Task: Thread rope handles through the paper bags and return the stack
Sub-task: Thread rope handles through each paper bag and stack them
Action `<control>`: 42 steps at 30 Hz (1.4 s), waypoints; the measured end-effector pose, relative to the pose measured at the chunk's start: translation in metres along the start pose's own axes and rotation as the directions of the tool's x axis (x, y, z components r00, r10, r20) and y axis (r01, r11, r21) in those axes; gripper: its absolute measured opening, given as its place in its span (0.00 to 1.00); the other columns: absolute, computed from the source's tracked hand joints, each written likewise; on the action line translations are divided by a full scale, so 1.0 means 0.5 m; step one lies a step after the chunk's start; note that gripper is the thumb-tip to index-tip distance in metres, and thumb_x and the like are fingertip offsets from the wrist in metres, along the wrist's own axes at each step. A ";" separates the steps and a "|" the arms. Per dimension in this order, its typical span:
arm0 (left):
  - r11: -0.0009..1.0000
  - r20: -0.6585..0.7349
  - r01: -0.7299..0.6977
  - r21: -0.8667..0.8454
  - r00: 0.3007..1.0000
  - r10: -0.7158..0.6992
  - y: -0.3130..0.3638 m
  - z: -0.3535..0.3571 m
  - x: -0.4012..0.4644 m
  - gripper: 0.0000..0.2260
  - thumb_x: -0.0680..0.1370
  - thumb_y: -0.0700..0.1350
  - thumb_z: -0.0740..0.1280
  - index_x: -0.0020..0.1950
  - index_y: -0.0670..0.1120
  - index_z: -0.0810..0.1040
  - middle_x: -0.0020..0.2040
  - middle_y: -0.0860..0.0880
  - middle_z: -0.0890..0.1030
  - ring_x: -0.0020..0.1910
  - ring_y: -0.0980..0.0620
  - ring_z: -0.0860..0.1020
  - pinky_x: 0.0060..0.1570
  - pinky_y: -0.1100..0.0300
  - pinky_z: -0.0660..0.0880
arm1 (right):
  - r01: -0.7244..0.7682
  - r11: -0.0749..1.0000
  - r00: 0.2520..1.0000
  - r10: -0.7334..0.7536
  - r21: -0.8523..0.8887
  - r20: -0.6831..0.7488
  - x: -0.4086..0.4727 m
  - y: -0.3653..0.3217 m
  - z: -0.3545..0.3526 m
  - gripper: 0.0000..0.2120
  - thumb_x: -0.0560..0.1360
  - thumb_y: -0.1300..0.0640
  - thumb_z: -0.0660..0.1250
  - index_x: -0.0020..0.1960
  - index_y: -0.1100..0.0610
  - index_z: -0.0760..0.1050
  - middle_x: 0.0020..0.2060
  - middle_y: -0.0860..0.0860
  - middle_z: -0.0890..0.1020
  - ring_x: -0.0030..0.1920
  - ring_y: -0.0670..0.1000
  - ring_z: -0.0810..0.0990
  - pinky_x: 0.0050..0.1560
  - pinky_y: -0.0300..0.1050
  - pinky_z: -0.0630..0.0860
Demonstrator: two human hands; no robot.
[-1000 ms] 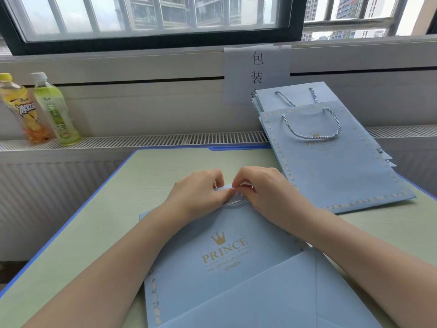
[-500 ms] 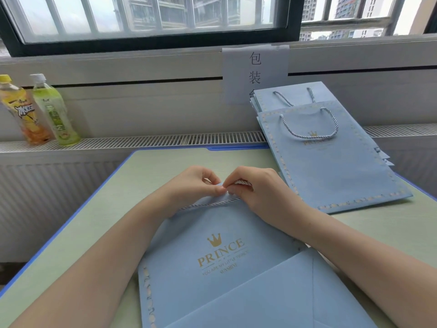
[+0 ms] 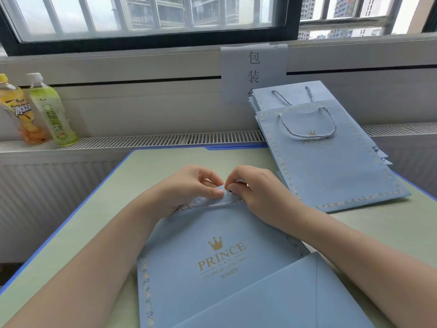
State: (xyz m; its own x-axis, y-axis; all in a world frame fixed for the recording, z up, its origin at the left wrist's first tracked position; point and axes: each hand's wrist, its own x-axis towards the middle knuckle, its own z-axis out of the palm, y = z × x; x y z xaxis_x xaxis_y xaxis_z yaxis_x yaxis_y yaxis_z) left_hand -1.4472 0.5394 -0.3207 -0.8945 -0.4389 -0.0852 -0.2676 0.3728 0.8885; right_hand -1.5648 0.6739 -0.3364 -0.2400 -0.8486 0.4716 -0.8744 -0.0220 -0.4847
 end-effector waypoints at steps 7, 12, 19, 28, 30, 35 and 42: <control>1.000 0.021 -0.013 -0.007 1.000 0.013 0.004 0.000 -0.002 0.04 0.73 0.36 0.71 0.45 0.44 0.80 0.37 0.49 0.81 0.36 0.57 0.76 0.43 0.64 0.70 | 0.002 0.999 1.000 -0.004 0.044 0.028 0.000 -0.003 -0.004 0.04 0.77 0.62 0.64 0.47 0.58 0.78 0.41 0.46 0.76 0.46 0.48 0.72 0.46 0.32 0.65; 0.999 0.093 -0.042 0.017 0.995 0.040 0.006 0.009 -0.008 0.11 0.66 0.44 0.73 0.48 0.46 0.79 0.32 0.55 0.77 0.33 0.58 0.73 0.39 0.64 0.68 | -0.001 0.996 1.000 0.001 0.090 -0.002 0.000 0.001 -0.001 0.03 0.76 0.63 0.65 0.49 0.58 0.77 0.41 0.48 0.80 0.42 0.46 0.74 0.43 0.35 0.69; 0.995 -0.018 -0.051 0.084 0.998 0.053 0.007 0.010 -0.010 0.07 0.73 0.40 0.72 0.49 0.45 0.79 0.46 0.40 0.84 0.40 0.53 0.76 0.44 0.61 0.70 | 0.051 0.999 0.997 -0.051 -0.009 0.052 0.004 0.013 0.000 0.06 0.74 0.64 0.67 0.49 0.58 0.80 0.43 0.53 0.80 0.44 0.49 0.75 0.45 0.34 0.67; 0.996 -0.058 -0.058 0.061 0.996 0.062 0.014 0.002 -0.009 0.05 0.73 0.41 0.73 0.46 0.49 0.80 0.37 0.50 0.83 0.34 0.58 0.76 0.40 0.65 0.70 | 0.091 0.996 0.987 -0.091 -0.007 -0.134 0.003 0.012 -0.009 0.01 0.74 0.61 0.69 0.44 0.59 0.79 0.37 0.44 0.76 0.38 0.44 0.71 0.41 0.32 0.67; 0.997 -0.048 -0.065 0.048 0.997 0.067 0.013 0.000 -0.010 0.06 0.73 0.39 0.72 0.48 0.48 0.80 0.36 0.50 0.83 0.35 0.57 0.76 0.42 0.63 0.70 | 0.097 0.995 0.990 -0.095 0.010 -0.100 0.002 0.013 -0.003 0.01 0.74 0.59 0.69 0.44 0.57 0.78 0.38 0.43 0.75 0.39 0.45 0.73 0.42 0.40 0.71; 0.998 -0.036 -0.065 0.014 0.997 0.065 0.012 -0.001 -0.010 0.08 0.72 0.37 0.72 0.48 0.48 0.80 0.38 0.49 0.83 0.37 0.55 0.77 0.46 0.59 0.69 | 0.098 0.995 0.989 -0.093 0.035 -0.112 -0.001 0.014 0.006 0.01 0.73 0.59 0.70 0.44 0.56 0.78 0.38 0.45 0.79 0.39 0.45 0.76 0.41 0.45 0.73; 0.998 -0.015 -0.069 0.003 0.997 0.069 0.013 0.000 -0.013 0.08 0.73 0.36 0.71 0.48 0.47 0.80 0.42 0.45 0.84 0.39 0.54 0.78 0.47 0.61 0.72 | 0.100 0.995 0.989 -0.098 0.020 -0.108 -0.003 0.016 0.006 0.01 0.73 0.57 0.69 0.44 0.53 0.77 0.37 0.44 0.79 0.39 0.46 0.77 0.40 0.51 0.75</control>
State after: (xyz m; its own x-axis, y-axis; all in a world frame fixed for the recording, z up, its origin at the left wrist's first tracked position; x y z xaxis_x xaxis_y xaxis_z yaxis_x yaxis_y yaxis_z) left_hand -1.4430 0.5447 -0.3142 -0.9053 -0.4244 -0.0169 -0.2063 0.4047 0.8909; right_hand -1.5704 0.6733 -0.3430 -0.1977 -0.7802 0.5935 -0.8857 -0.1174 -0.4492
